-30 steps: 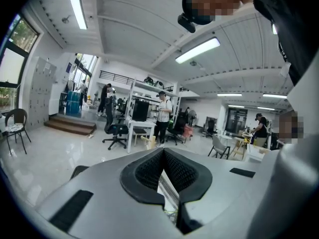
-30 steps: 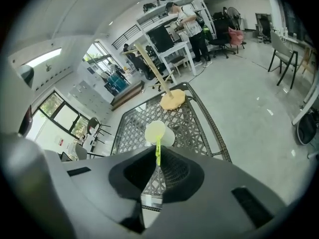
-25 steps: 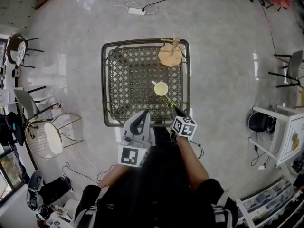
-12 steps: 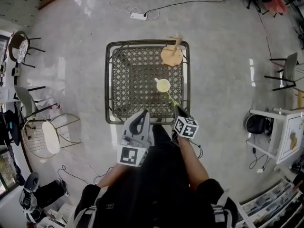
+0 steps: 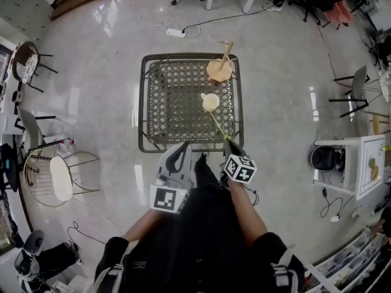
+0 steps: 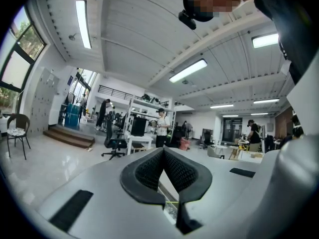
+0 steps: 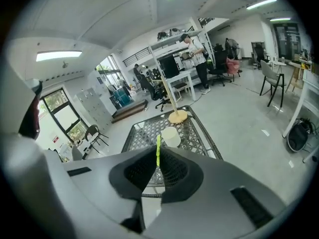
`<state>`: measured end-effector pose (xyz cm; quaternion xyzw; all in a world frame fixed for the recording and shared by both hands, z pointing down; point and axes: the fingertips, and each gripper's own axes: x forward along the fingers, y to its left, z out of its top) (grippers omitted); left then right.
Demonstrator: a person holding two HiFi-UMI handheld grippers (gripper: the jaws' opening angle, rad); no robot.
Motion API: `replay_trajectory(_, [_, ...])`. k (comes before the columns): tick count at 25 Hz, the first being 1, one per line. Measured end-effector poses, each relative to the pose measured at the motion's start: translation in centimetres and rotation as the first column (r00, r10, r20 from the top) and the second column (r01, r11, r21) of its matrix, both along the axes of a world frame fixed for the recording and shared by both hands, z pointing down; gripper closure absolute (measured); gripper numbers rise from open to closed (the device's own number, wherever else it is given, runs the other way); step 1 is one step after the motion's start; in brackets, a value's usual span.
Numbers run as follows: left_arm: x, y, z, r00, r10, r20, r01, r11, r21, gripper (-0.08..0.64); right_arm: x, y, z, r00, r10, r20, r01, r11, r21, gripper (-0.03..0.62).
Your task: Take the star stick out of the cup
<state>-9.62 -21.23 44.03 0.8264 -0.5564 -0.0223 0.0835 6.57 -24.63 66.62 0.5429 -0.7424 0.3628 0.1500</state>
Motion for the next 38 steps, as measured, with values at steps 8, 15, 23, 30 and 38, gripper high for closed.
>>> replay_trajectory(8, [-2.3,10.1,-1.5,0.999,0.036,-0.018,-0.035,0.999,0.032,0.545,-2.1,9.7,-5.1,0.998,0.041,0.043,-0.045,0.995,0.09,0.571])
replay_trajectory(15, [-3.7,14.6,-2.0,0.999,0.027,-0.028,-0.026,0.999,0.04,0.545,-3.6,15.0,-7.9,0.998,0.036,0.06,-0.044,0.989,0.138,0.571])
replay_trajectory(23, [-2.6,16.8,-2.2,1.0,0.019,-0.024,-0.018,0.999,0.042,0.545,-2.9,17.6,-12.0,0.995,0.017,0.1,-0.039,0.973,0.226,0.571])
replay_trajectory(30, [0.9,18.3,-2.3,1.0,0.021,0.003,-0.021,0.999,0.042,0.545,-0.4,19.9,-14.5,0.994,-0.027,0.108,-0.006,0.955,0.296,0.571])
replay_trajectory(38, [4.2,20.2,-2.3,1.0,-0.019,0.006,0.019,0.999,0.044,0.545,3.9,22.8,-16.9,0.99,-0.031,0.141,-0.022,0.932,0.362,0.571])
